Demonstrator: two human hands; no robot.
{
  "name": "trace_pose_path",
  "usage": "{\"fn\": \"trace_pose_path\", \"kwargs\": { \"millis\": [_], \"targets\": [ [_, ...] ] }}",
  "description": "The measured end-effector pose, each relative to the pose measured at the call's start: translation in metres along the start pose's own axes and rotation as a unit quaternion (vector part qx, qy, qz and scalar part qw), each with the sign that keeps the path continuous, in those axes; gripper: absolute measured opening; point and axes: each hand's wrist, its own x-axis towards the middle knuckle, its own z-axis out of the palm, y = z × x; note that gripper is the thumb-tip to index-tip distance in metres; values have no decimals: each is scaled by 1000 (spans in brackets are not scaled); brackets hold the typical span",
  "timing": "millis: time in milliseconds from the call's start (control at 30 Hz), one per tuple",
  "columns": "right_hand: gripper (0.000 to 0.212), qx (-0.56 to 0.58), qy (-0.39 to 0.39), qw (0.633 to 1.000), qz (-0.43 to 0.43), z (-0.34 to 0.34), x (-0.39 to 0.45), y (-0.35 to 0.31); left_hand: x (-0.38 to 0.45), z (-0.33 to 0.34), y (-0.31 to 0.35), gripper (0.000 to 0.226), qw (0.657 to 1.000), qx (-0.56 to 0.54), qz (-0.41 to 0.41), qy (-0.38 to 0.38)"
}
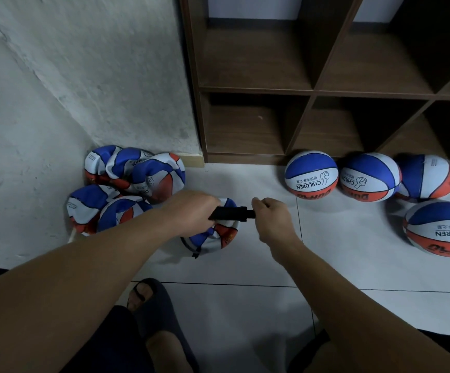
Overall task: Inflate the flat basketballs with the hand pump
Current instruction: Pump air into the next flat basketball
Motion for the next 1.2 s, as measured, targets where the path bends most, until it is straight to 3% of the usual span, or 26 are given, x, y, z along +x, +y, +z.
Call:
{"fn": "trace_pose_path", "kwargs": {
  "millis": [100,233,433,633,933,1133,1200],
  "targets": [
    [24,35,46,998,9,-30,16,-4,-3,-2,-20,29,999,-17,-30,4],
    [13,83,86,992,28,-53,28,2,-8,-4,-30,29,999,-31,-32,-13],
    [32,12,112,993,-19,-16,11,4,0,4,-6,19,999,-19,-31,-7],
    [35,-10,86,995,-53,11,-4,1,2,5,13,9,1000,-17,-15,-6],
    [36,-14,11,999,-27,6,-1,-3,1,2,8,7,1000,-7,5,-8],
    [20,37,43,998,14,-41,26,-2,-3,4,-22,32,999,-36,-24,-8],
    [16,62,23,997,47,-56,35,1,-6,3,-32,35,999,-28,-35,-17]
  ]
}}
